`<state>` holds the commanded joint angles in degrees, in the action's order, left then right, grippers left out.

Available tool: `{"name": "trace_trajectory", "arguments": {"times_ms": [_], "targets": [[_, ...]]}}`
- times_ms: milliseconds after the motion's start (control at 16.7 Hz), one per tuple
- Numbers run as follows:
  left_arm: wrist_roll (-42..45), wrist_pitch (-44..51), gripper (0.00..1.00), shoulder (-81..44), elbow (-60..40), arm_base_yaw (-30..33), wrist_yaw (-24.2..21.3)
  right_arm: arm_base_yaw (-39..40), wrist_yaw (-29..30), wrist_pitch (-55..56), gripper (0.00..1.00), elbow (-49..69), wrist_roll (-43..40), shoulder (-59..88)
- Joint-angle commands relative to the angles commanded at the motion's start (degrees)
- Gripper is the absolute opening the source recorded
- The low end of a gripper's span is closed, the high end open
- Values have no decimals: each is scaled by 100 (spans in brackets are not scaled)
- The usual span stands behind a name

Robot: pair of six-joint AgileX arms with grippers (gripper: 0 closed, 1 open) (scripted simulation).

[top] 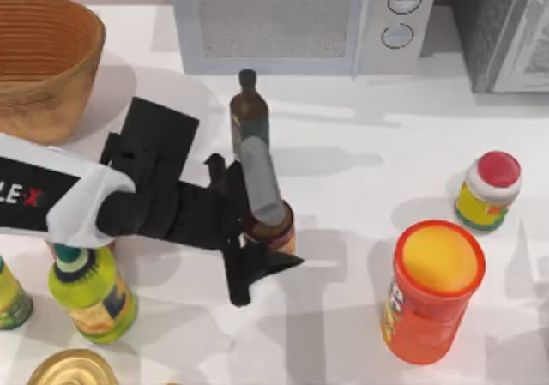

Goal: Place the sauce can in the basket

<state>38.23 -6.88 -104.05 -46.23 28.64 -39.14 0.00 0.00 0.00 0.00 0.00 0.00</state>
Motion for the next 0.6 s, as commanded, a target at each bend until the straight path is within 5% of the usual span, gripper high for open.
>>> {"name": "trace_trajectory", "arguments": {"times_ms": [300,600], "targets": [[-1124,653,0,436,-1396,-100,305,0,0,0,100,0,0,0],[-2237,1902,0,649,-2940,-946,1323,0,0,0,100,0,0,0]]}}
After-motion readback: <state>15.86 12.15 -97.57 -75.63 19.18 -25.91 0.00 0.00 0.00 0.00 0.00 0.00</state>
